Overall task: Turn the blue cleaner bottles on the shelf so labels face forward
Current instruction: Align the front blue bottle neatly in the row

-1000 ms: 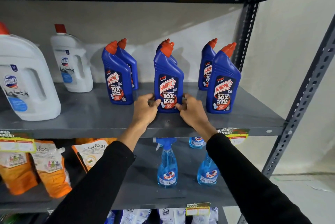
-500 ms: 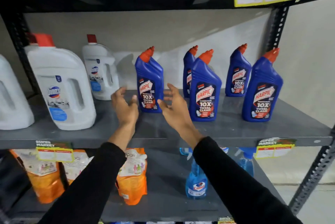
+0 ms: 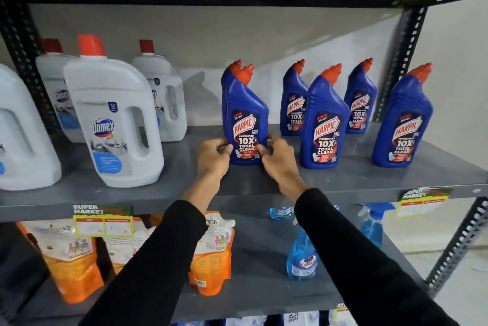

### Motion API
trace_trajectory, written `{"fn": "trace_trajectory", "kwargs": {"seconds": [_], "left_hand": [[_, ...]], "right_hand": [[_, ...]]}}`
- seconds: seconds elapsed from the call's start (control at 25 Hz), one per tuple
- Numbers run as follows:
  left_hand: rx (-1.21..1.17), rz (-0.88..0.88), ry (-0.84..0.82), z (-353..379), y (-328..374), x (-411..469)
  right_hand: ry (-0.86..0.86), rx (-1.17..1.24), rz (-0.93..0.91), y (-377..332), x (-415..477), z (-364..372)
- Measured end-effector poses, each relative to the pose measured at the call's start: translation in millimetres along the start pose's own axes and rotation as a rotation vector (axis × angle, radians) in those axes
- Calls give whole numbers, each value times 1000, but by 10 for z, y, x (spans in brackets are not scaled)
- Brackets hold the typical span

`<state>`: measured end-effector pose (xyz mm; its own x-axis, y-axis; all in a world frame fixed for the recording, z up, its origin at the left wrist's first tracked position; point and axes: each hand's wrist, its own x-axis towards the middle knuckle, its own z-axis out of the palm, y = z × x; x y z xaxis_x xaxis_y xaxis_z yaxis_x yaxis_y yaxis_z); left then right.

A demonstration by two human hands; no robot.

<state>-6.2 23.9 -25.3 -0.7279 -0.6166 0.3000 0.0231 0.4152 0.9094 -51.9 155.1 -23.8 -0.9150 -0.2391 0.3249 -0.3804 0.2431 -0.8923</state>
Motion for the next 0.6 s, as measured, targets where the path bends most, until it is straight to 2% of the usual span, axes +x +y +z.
{"fn": "trace_trajectory", "kwargs": {"seconds": [0.12,0.6], "left_hand": [[-23,-2,-34,-48,-12,-60],[20,-5,77,-105,8,-197]], "right_hand": [[13,-27,-31,38,-96,-59],[-113,-30,-79,1,-185,-96]]}}
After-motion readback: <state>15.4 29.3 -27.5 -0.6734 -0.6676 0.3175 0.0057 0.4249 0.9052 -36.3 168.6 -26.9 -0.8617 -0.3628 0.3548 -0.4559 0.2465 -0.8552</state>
